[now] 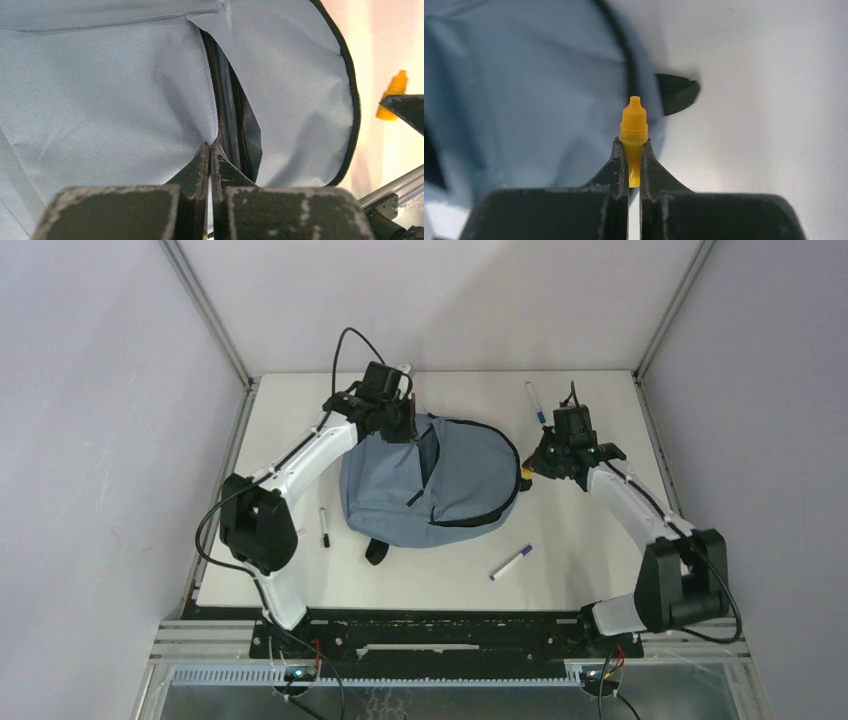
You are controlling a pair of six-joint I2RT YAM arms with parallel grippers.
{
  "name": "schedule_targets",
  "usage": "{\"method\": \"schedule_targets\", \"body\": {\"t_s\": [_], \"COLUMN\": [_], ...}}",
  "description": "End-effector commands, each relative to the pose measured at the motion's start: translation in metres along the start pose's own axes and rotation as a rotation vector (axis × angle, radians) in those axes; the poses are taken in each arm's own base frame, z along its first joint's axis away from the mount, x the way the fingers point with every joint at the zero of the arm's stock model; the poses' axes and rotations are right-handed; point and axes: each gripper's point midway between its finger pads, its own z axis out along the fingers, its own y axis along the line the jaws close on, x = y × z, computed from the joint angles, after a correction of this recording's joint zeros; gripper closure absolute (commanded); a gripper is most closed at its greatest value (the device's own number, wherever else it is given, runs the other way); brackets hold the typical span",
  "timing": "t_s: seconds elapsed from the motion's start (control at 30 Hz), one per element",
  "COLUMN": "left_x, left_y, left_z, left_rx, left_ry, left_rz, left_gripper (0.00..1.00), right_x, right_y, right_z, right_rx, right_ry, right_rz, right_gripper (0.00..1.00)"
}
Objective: Pack the student bag
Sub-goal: Pick up the stationery from the center of the board, then place the stationery in the student bag.
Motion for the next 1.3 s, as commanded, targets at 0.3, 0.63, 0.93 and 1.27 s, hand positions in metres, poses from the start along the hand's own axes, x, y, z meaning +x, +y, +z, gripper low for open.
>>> {"method": "schedule_targets", "body": {"t_s": [0.3, 0.63, 0.93, 1.27], "left_x": [-0.005, -0.010, -0.004, -0.003], "left_y": [-0.026, -0.032, -0.031, -0.038], "left_z": [-0.013, -0.009, -0.011, -0.015], "left_rx": [0.144, 0.175, 0.183, 0.236], "left_ry": [-0.030, -0.033, -0.037, -0.039], "left_rz": [0.025, 0.011, -0.008, -0.013], "left_gripper": [1.00, 1.00, 1.00, 1.00], "right_x": [-0.012, 0.008, 0.012, 0.025], "right_y": [0.152, 0.187, 0.191, 0.214], "right_z": [-0.082, -0.086, -0.090, -0.062], "right_rx": [-0.481, -0.551, -0.572, -0.608], "right_ry": [-0.127, -0.069, -0.068, 0.026], "right_rz": [-0.151, -0.194, -0.231, -0.261], "right_gripper": [1.00, 1.00, 1.00, 1.00]}}
